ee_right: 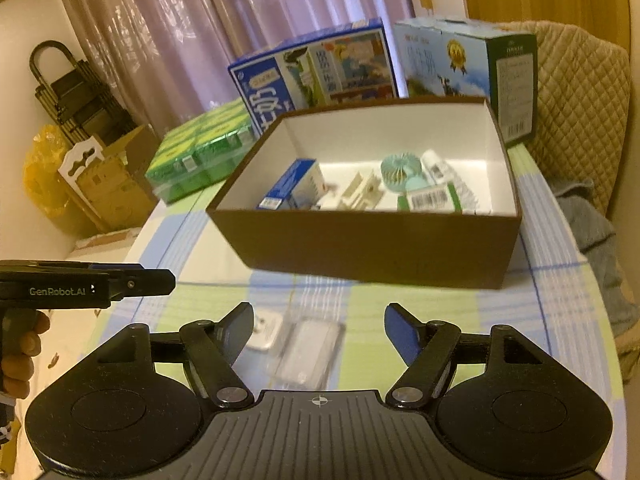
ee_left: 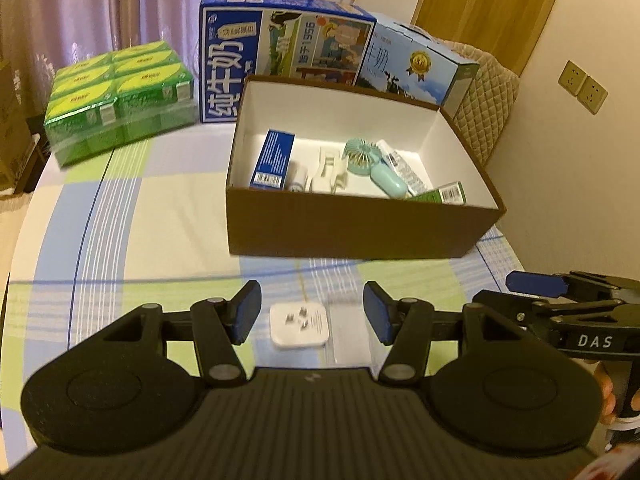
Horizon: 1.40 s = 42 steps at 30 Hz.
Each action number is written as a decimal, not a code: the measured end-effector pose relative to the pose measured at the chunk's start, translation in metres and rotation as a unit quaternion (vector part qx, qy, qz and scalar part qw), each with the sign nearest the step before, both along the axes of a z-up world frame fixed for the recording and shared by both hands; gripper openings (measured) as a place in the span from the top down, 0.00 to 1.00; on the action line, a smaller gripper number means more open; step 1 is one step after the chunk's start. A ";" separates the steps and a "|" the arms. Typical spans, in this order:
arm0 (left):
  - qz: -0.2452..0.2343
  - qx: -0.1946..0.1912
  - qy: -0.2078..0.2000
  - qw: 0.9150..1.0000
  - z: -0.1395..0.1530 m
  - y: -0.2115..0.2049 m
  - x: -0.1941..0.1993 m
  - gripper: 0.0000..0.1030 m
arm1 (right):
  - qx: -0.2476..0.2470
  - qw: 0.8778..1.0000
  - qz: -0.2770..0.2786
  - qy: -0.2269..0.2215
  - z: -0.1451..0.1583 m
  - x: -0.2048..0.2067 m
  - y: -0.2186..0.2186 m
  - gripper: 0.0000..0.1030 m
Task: Organize rigid objects
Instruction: 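Withdraw both tools from the box toward the white plug and clear case, then grasp the white plug with the left tool while the right tool grasps the clear case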
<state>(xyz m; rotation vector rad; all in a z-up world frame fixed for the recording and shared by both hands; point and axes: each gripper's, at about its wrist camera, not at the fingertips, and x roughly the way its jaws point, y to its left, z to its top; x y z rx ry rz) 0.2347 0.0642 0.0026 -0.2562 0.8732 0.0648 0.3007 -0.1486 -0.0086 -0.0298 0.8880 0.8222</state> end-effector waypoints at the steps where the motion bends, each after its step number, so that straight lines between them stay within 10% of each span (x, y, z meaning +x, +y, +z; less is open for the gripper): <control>1: 0.001 -0.001 0.002 1.000 -0.001 -0.001 -0.003 0.49 | -0.002 1.000 0.001 0.002 -0.002 -0.003 -0.001 0.33; 42: 0.025 -0.004 0.106 0.994 -0.086 0.005 -0.029 0.49 | -0.098 0.994 0.018 0.052 -0.080 -0.032 0.046 0.32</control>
